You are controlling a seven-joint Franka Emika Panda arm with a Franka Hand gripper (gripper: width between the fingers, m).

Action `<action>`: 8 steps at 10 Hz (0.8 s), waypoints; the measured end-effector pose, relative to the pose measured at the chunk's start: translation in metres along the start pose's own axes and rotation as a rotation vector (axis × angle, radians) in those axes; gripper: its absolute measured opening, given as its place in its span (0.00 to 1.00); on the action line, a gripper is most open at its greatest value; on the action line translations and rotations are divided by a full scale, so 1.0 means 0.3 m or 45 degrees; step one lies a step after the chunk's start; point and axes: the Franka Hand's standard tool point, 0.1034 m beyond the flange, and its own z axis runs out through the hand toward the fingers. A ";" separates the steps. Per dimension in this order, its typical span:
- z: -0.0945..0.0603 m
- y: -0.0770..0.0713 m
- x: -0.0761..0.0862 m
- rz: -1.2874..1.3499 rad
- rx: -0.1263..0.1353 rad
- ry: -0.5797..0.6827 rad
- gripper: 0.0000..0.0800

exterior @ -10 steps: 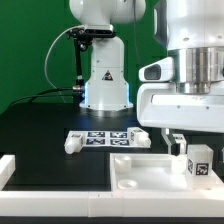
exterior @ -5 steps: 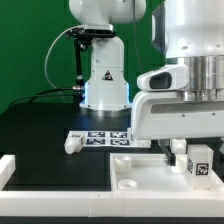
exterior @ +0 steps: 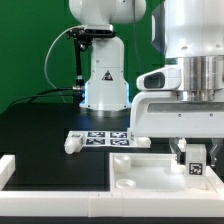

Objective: Assemble one leg

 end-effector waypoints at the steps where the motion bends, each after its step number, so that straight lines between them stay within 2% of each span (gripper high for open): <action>1: 0.001 -0.007 -0.002 0.158 -0.002 0.000 0.35; 2: 0.003 -0.019 -0.012 0.362 -0.031 0.004 0.35; 3: 0.003 -0.018 -0.011 0.509 -0.038 0.012 0.35; 5: 0.003 -0.022 -0.014 1.017 -0.032 0.008 0.35; 6: 0.005 -0.028 -0.014 1.273 -0.003 0.009 0.35; 8: 0.007 -0.029 -0.011 1.549 0.029 0.013 0.36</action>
Offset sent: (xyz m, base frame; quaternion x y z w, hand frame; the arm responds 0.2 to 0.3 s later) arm -0.0020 -0.0040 -0.0016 -0.0197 -0.0101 0.3777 0.9257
